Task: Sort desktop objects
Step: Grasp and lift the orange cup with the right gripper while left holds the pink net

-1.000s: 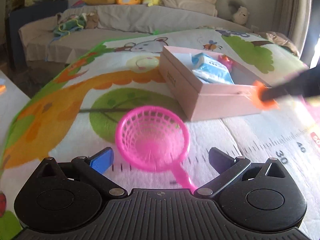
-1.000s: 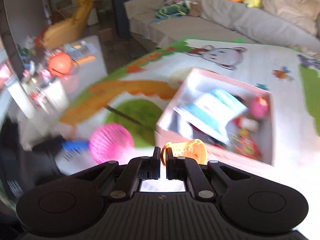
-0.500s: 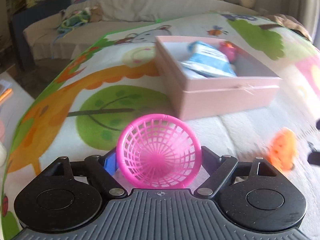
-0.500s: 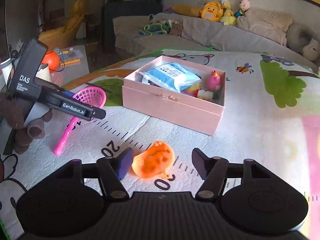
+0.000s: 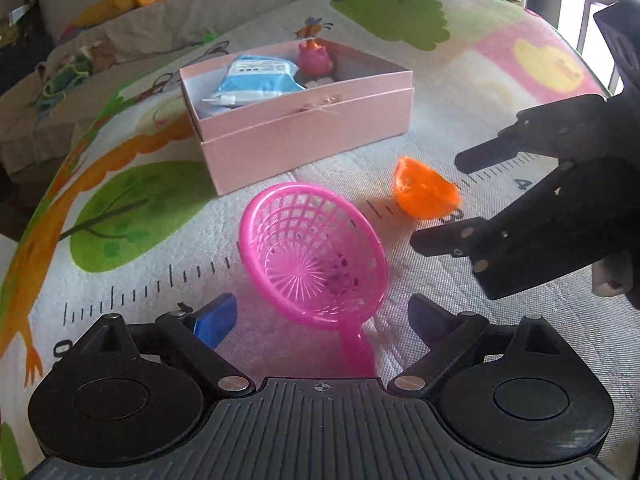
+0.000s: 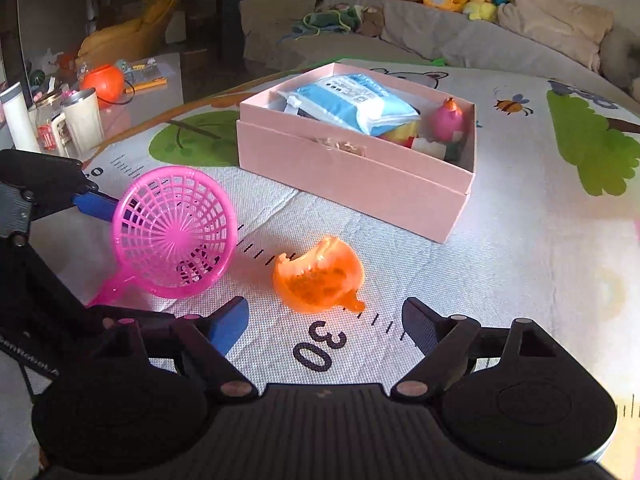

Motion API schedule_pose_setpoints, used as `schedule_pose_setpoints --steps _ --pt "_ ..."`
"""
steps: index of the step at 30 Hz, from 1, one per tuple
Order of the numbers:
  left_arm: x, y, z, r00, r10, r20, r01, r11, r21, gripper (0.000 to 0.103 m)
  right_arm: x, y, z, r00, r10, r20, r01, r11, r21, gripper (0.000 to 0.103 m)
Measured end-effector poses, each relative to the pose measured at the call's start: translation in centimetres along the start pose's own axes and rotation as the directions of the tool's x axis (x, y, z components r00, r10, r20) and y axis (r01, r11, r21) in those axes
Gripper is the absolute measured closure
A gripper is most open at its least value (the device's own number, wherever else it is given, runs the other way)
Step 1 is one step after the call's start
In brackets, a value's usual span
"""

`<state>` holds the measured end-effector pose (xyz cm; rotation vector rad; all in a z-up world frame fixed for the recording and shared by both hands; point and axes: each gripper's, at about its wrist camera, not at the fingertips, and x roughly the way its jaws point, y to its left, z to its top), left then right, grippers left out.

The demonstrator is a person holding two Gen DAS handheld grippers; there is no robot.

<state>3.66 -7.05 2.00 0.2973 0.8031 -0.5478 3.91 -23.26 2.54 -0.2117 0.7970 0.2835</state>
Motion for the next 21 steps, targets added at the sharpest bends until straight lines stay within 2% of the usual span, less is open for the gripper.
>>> schedule_pose_setpoints --steps 3,4,5,12,17,18,19,21 --pt "0.2 -0.2 0.3 1.0 0.003 0.009 -0.003 1.0 -0.003 0.008 1.3 0.2 0.3 1.0 0.022 -0.006 -0.022 1.0 0.015 0.036" --pt "0.3 -0.4 0.4 1.0 0.007 0.013 -0.007 1.0 -0.005 0.008 1.3 0.2 0.5 0.999 0.037 -0.005 -0.037 0.999 0.021 0.049" --pt "0.5 -0.5 0.5 1.0 0.015 0.015 -0.015 1.0 -0.007 0.009 1.2 0.2 0.6 0.999 0.05 -0.005 -0.049 0.998 0.027 0.05" --pt "0.7 -1.3 1.5 0.997 0.053 0.052 -0.054 0.998 0.018 0.014 -1.0 0.1 0.4 1.0 0.004 0.005 -0.004 1.0 0.02 0.05" --pt "0.1 -1.1 1.7 0.996 0.05 0.072 -0.052 0.998 0.025 0.028 -3.5 -1.3 -0.4 1.0 -0.015 0.007 0.015 0.997 0.073 0.05" --pt "-0.3 -1.0 1.6 0.996 0.043 0.082 -0.046 0.999 0.029 0.044 -4.0 -1.5 -0.7 1.0 -0.016 0.006 0.016 0.996 0.083 0.05" --pt "-0.6 -0.9 1.7 0.996 0.037 0.082 -0.04 0.999 0.032 0.066 -4.5 -1.7 -0.9 1.0 -0.018 0.004 0.018 0.996 0.09 0.05" --pt "-1.2 -0.6 1.6 0.997 0.015 0.072 -0.017 1.0 0.02 0.067 -5.4 -1.8 -1.4 1.0 -0.023 0.006 0.023 0.995 0.095 0.05"
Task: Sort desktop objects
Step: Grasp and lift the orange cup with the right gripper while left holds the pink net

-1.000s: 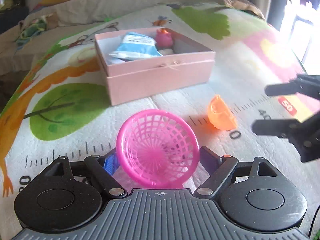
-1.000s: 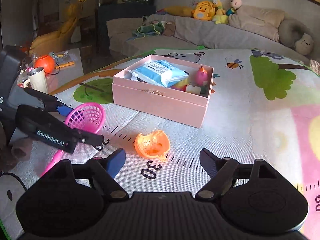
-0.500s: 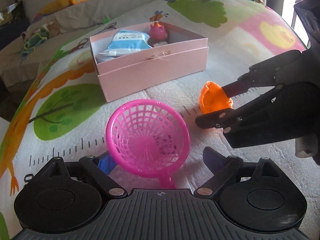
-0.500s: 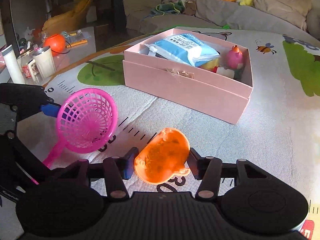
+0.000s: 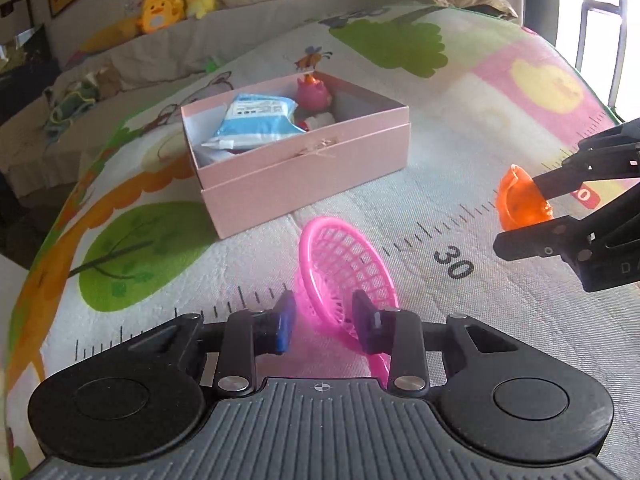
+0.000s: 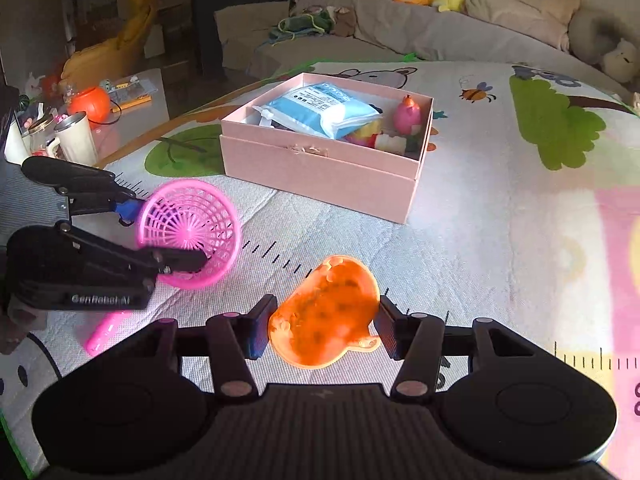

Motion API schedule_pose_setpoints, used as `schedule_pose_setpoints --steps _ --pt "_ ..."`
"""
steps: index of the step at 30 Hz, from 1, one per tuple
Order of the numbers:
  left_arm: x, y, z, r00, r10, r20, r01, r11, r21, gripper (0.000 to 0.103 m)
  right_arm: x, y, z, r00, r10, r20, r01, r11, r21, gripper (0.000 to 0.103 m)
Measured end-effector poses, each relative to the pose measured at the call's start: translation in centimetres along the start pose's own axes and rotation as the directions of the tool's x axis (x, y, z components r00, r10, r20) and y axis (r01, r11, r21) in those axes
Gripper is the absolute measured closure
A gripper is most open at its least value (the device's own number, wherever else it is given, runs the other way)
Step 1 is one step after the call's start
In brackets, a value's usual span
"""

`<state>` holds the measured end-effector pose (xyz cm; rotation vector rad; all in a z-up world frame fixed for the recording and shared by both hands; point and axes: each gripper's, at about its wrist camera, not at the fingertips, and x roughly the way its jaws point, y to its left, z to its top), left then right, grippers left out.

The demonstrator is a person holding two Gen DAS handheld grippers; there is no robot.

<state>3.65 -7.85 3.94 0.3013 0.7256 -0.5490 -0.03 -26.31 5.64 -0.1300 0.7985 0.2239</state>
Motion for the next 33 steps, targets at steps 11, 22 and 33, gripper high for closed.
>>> schedule_pose_setpoints --steps 11,22,33 --pt "0.0 -1.4 0.6 0.999 0.047 0.019 -0.047 0.999 -0.006 0.008 -3.4 0.5 -1.1 0.998 -0.03 0.06 0.031 0.999 -0.019 0.05" --pt "2.9 -2.5 0.1 0.993 0.109 -0.053 -0.107 0.994 0.03 0.006 -0.3 1.6 -3.5 1.0 -0.002 0.019 0.002 1.0 -0.002 0.05" --pt "1.7 -1.5 -0.7 0.998 0.065 -0.009 -0.064 0.998 0.013 0.02 0.4 1.8 -4.9 1.0 -0.017 0.021 0.017 1.0 -0.001 0.038"
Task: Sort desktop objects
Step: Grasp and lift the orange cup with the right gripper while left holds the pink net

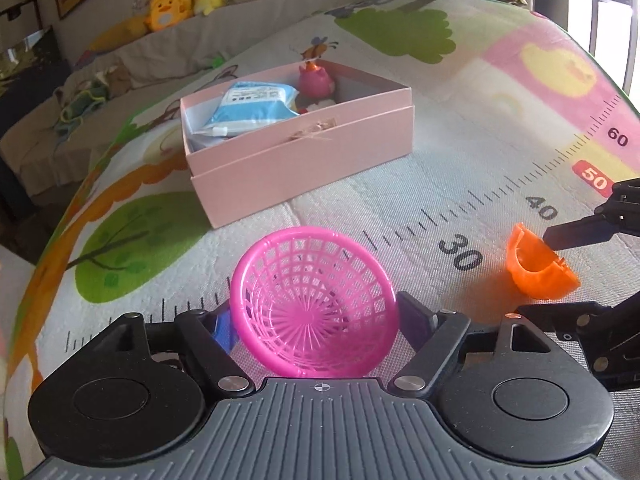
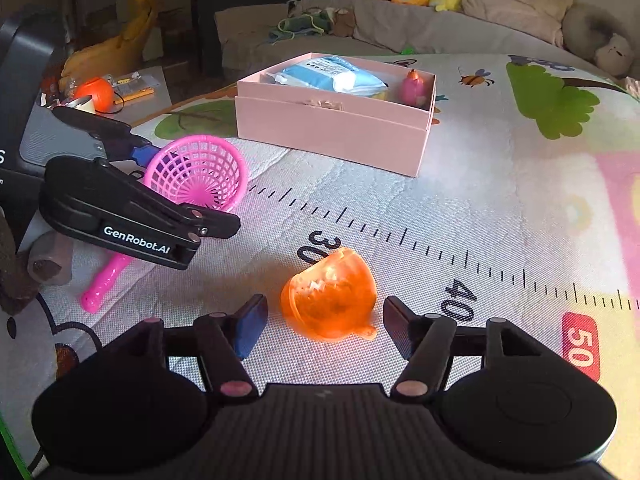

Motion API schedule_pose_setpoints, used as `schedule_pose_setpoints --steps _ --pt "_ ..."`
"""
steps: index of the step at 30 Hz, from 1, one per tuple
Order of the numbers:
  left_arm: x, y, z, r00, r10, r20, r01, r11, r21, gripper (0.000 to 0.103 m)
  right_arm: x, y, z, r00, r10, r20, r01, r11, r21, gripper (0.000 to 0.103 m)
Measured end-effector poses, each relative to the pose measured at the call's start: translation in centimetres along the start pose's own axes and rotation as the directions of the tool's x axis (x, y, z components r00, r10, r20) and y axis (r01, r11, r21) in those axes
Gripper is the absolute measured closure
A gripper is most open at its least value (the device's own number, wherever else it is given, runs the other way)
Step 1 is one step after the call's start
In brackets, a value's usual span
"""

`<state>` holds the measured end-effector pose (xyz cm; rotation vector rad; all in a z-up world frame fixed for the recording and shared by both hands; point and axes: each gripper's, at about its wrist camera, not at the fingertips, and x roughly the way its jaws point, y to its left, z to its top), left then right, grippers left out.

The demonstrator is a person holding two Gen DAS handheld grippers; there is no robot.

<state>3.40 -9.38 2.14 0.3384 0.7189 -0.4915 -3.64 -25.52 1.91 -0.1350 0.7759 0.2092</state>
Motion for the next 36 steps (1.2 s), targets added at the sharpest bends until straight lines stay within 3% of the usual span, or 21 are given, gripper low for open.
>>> schedule_pose_setpoints --steps 6,8,9,10,11,12,14,18,20,22,25,29,36 --pt "-1.8 0.7 -0.3 0.999 -0.047 -0.008 0.047 0.998 -0.036 0.021 -0.3 0.7 0.0 1.0 -0.014 0.003 0.014 0.998 -0.057 0.039" --pt "-2.8 0.8 -0.1 0.998 -0.057 0.005 0.057 0.998 -0.033 0.021 -0.3 0.9 0.3 1.0 0.005 -0.014 -0.006 0.997 -0.071 0.051" --pt "-3.4 0.8 0.1 0.998 -0.06 0.015 0.06 0.998 -0.026 0.025 -0.4 0.9 0.5 0.999 0.018 -0.027 -0.02 0.997 -0.07 0.051" --pt "-4.0 0.8 0.4 0.998 -0.062 0.025 0.062 0.998 -0.019 0.053 -0.6 0.9 0.7 0.999 0.027 -0.036 -0.029 0.997 -0.072 0.051" --pt "-4.5 0.9 0.9 0.998 -0.067 0.023 0.067 0.998 -0.017 0.069 -1.0 0.9 1.0 0.999 0.028 -0.032 -0.03 0.997 -0.078 0.051" --pt "-4.8 1.2 1.5 0.996 -0.083 0.022 0.083 0.996 -0.032 0.076 -1.4 0.9 1.3 0.999 0.026 -0.027 -0.028 0.996 -0.085 0.051" --pt "-5.4 1.7 2.7 0.993 -0.113 0.035 0.115 0.992 -0.049 0.075 -2.6 0.5 2.4 0.999 0.032 -0.008 -0.032 0.997 -0.077 0.051" --pt "-5.7 2.0 4.5 0.994 -0.078 0.082 0.08 0.996 -0.026 0.075 -5.3 -1.1 5.2 0.998 0.031 0.056 -0.029 0.999 -0.034 0.051" --pt "-5.8 2.1 4.6 0.994 -0.059 0.094 0.062 0.998 -0.033 0.071 -6.6 -1.9 6.3 0.995 0.007 0.095 -0.005 1.0 -0.019 0.051" --pt "-6.2 2.2 4.3 0.993 -0.034 0.117 0.038 0.999 -0.034 0.037 -7.1 -2.5 6.8 0.993 -0.015 0.116 0.016 1.0 -0.01 0.051" --pt "-7.2 1.8 3.4 0.988 -0.059 0.143 0.061 0.998 -0.011 0.007 -6.6 -2.6 6.5 0.994 -0.037 0.107 0.038 0.999 -0.002 0.051" --pt "-6.8 -0.3 2.1 0.987 -0.103 0.125 0.095 0.993 0.07 0.003 -4.4 -2.2 4.4 0.998 -0.022 0.051 0.022 1.0 0.008 0.051" --pt "-0.7 -3.3 1.5 0.998 -0.052 -0.026 0.055 0.994 0.091 0.003 -2.0 -2.0 1.5 1.0 -0.017 0.001 0.017 0.999 0.029 0.051"
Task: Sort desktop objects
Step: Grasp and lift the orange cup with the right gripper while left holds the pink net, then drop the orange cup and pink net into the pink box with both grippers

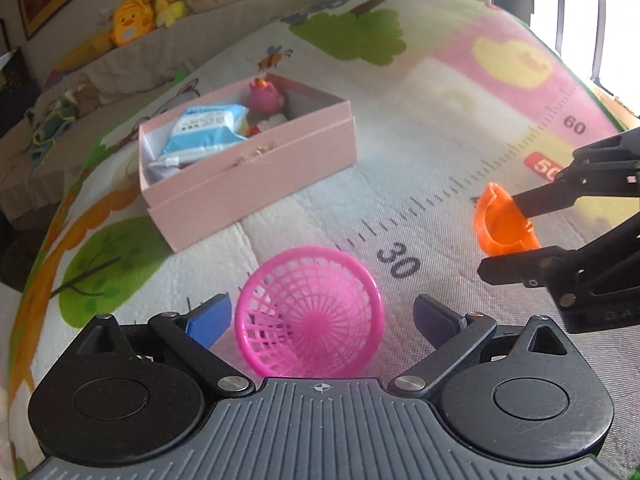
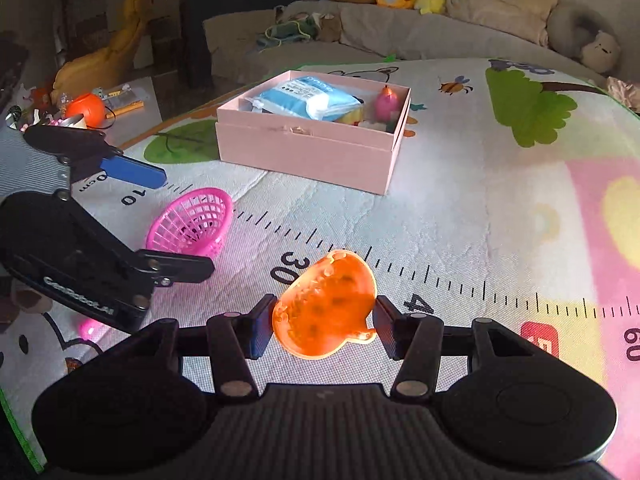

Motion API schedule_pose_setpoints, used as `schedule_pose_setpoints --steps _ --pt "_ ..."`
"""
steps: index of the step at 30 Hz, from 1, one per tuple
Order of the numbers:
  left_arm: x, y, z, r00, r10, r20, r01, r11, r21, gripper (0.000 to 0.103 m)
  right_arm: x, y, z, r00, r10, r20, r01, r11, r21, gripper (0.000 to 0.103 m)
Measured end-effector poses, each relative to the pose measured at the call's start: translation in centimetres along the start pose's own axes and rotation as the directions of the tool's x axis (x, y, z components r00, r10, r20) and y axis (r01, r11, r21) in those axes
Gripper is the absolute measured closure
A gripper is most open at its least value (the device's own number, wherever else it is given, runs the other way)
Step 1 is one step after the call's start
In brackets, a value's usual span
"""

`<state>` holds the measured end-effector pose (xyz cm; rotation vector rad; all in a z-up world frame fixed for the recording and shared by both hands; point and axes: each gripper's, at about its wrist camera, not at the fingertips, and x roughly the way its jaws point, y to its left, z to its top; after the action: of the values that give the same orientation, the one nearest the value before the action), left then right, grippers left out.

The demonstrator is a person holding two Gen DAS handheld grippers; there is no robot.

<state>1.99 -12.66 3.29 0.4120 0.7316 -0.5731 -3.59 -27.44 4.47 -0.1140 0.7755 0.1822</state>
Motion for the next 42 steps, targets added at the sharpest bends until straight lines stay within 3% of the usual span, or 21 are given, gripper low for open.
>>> schedule_pose_setpoints --steps 3,4,8,13,17,21,24,27,32,33,35,38,42 --pt "1.3 -0.2 -0.1 0.999 0.048 -0.025 -0.048 0.999 0.004 0.004 0.0 -0.1 -0.6 1.0 0.006 -0.007 -0.006 1.0 0.001 0.051" --pt "1.6 0.1 0.0 0.998 0.053 -0.034 -0.054 0.999 -0.009 0.014 -0.1 -0.2 -0.7 1.0 0.006 -0.007 -0.006 1.0 0.002 0.051" --pt "1.6 1.3 0.2 0.998 0.023 -0.064 -0.028 0.997 -0.073 0.017 -0.3 -0.5 -1.0 1.0 0.01 -0.007 -0.01 1.0 0.012 0.051" --pt "-0.4 1.3 -0.1 0.999 0.012 -0.046 -0.015 0.997 -0.072 0.017 -1.1 -0.3 -0.6 1.0 0.02 -0.01 -0.02 1.0 0.012 0.051" --pt "-3.8 1.7 1.3 1.0 -0.004 0.026 0.005 0.997 -0.071 0.017 -3.3 0.2 1.3 0.998 0.063 0.014 -0.063 0.998 0.019 0.051" --pt "-7.7 3.6 6.5 0.984 0.025 0.176 -0.011 0.997 -0.082 0.017 -6.3 -0.5 5.8 0.994 0.076 0.084 -0.079 0.996 0.035 0.051" --pt "-8.5 5.2 11.2 0.958 0.06 0.28 -0.031 0.994 -0.107 0.017 -7.9 -2.3 10.1 0.986 0.005 0.164 -0.016 0.998 0.068 0.051" --pt "-5.9 6.8 15.7 0.956 0.038 0.29 0.01 0.986 -0.163 0.017 -7.8 -4.6 13.4 0.972 -0.107 0.207 0.085 0.99 0.11 0.051" --pt "1.3 9.4 21.0 0.955 0.005 0.296 0.073 0.965 -0.254 0.016 -4.8 -6.5 15.7 0.968 -0.152 0.202 0.13 0.984 0.12 0.051" --pt "2.8 9.7 21.7 0.958 -0.005 0.287 0.083 0.962 -0.259 0.009 -4.0 -6.6 16.1 0.969 -0.154 0.194 0.134 0.985 0.112 0.051" --pt "5.0 11.0 21.9 0.968 -0.036 0.249 0.106 0.956 -0.273 0.006 -2.1 -6.7 16.7 0.973 -0.158 0.167 0.143 0.985 0.095 0.051" --pt "5.0 13.6 19.9 0.969 -0.023 0.247 0.104 0.942 -0.319 0.005 0.9 -7.0 17.8 0.977 -0.162 0.138 0.15 0.985 0.09 0.051" --pt "2.8 16.4 14.9 0.964 0.069 0.256 0.018 0.946 -0.323 0.003 4.1 -7.2 19.2 0.983 -0.129 0.128 0.116 0.988 0.105 0.051"
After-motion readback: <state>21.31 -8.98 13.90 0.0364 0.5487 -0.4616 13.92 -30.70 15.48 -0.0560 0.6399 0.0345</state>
